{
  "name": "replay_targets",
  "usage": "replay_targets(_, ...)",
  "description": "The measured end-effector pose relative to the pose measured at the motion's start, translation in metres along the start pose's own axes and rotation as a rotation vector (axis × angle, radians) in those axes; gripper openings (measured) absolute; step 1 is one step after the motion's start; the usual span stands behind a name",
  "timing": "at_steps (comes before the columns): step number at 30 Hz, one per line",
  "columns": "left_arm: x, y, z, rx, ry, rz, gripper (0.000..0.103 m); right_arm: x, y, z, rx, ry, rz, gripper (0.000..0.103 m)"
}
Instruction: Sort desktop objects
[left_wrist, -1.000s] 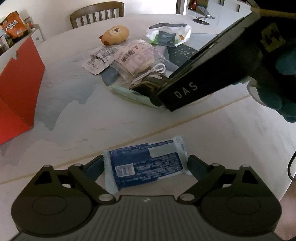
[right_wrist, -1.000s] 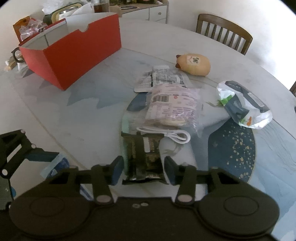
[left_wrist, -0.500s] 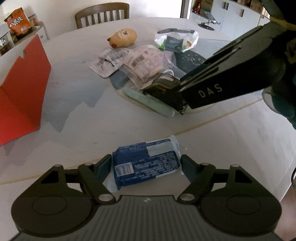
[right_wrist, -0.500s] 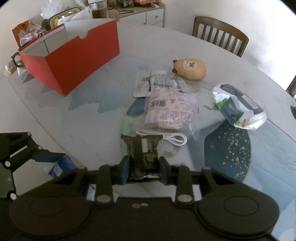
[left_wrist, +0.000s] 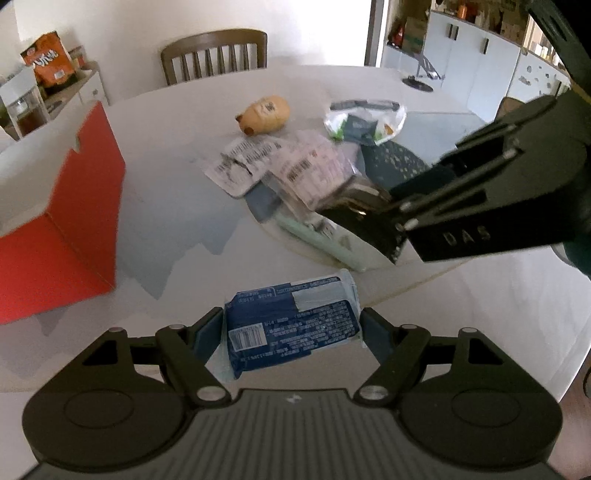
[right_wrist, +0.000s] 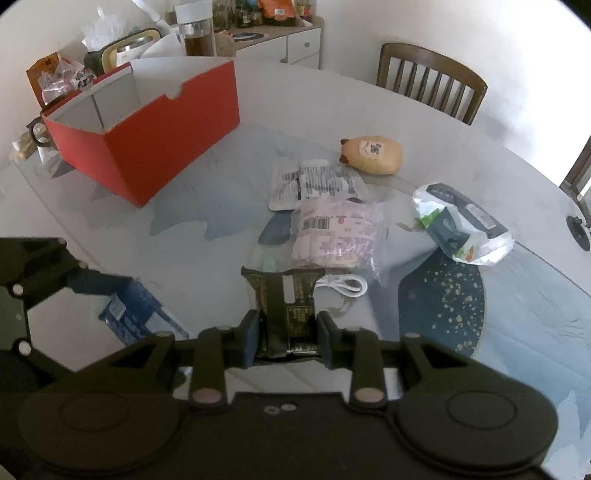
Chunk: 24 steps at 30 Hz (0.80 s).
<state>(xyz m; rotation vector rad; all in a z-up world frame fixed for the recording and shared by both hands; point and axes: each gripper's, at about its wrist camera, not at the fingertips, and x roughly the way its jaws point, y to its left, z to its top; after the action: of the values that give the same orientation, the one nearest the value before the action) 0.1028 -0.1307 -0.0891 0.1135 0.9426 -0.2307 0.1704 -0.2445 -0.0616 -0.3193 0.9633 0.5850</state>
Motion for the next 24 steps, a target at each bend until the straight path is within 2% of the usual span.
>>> replay_targets(14,-0.038,0.029,0.02,-0.013,-0.068,0.041,0.079,-0.03,0.024,0.013,-0.023,-0.032,-0.003,0.032)
replay_targets(24,-0.069,0.066,0.031,-0.027,-0.088,0.06,0.079,-0.049,0.055,0.03,-0.057,-0.044,0.015,0.032)
